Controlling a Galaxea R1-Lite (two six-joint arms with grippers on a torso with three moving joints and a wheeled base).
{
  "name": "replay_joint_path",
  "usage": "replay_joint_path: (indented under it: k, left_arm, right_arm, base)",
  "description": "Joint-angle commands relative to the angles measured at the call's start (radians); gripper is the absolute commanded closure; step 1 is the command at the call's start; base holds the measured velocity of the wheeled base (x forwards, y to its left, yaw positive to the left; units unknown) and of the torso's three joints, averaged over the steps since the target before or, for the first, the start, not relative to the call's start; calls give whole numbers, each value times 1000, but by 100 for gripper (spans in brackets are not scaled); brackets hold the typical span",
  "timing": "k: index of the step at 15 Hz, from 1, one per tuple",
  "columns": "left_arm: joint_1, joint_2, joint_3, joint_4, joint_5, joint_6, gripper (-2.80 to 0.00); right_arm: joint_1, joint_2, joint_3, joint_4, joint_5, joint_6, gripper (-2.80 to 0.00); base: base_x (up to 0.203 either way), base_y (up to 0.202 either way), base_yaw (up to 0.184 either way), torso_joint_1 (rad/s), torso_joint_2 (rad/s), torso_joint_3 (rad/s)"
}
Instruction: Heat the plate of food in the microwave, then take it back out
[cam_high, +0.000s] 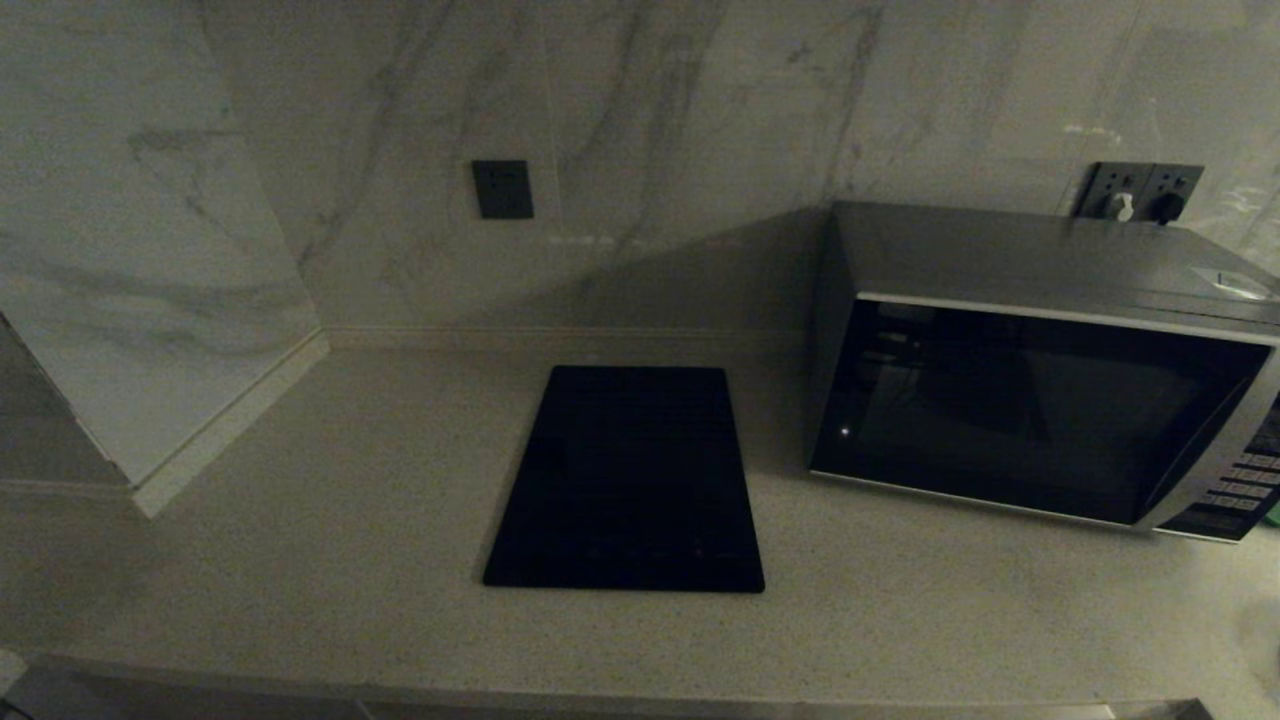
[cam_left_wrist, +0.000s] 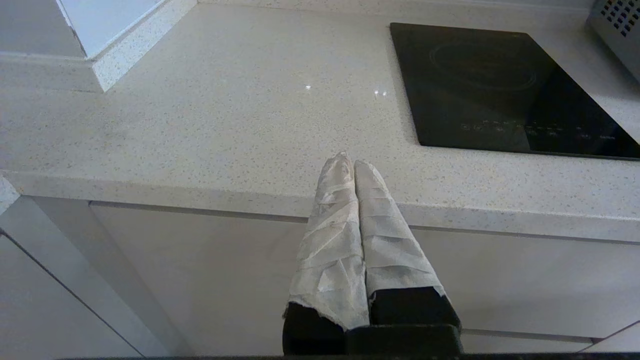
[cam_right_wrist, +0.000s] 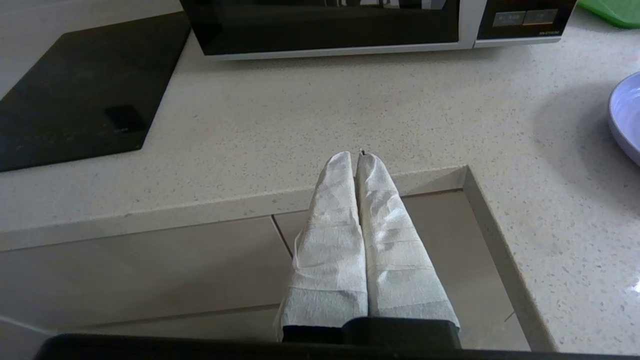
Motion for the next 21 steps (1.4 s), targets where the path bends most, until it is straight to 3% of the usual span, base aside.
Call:
replay_joint_path:
  k: [1, 21]
  left_arm:
    - [0, 1, 0, 0, 0, 0, 0]
    - [0, 2, 0, 0, 0, 0, 0]
  right_arm:
    - [0, 1, -2, 3, -1, 2, 0]
    - [2, 1, -3, 21, 2, 0, 0]
  base:
    - [0, 0, 0, 0, 0, 0]
    - [0, 0, 0, 0, 0, 0]
